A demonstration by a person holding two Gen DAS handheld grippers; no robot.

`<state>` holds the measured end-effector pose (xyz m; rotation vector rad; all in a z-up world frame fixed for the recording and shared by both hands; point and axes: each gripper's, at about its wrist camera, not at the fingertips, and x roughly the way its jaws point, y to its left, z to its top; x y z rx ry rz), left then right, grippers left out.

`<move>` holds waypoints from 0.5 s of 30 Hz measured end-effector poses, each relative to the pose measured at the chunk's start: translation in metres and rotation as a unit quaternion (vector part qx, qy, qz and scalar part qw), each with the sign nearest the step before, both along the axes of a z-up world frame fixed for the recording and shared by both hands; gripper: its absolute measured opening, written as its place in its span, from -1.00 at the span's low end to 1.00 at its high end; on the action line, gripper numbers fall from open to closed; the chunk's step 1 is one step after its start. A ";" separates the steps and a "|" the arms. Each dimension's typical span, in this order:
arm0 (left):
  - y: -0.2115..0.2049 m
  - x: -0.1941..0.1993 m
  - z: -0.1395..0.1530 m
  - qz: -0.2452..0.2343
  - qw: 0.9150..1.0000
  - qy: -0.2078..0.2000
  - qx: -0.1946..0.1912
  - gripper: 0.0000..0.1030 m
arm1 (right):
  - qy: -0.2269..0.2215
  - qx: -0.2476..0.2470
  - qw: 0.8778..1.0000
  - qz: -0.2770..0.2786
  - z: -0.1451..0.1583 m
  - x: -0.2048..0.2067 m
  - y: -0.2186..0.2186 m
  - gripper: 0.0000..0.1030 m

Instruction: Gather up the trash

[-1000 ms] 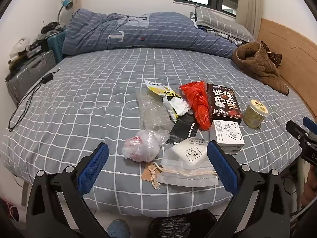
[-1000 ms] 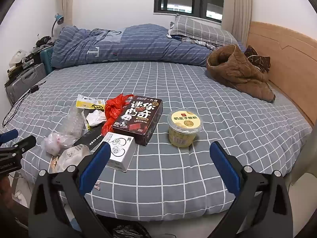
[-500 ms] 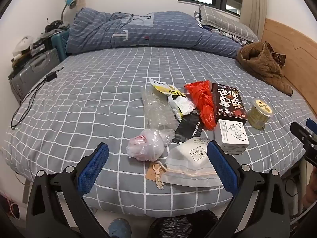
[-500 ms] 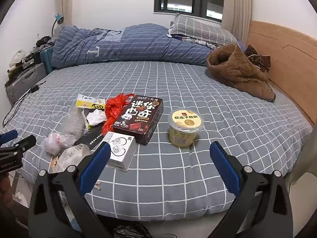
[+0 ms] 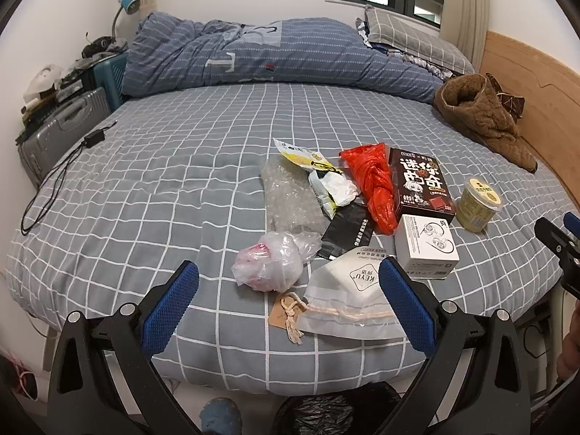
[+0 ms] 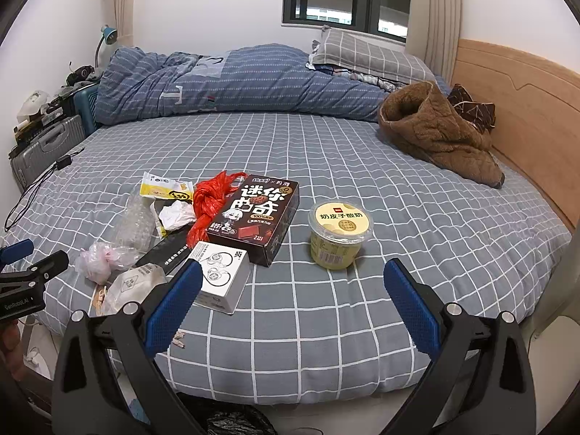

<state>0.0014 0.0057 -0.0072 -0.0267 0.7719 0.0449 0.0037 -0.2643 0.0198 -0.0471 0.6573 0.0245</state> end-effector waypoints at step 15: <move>0.000 0.000 0.000 0.000 1.000 0.000 -0.001 0.89 | -0.001 0.000 1.000 0.000 0.001 0.000 0.000 0.86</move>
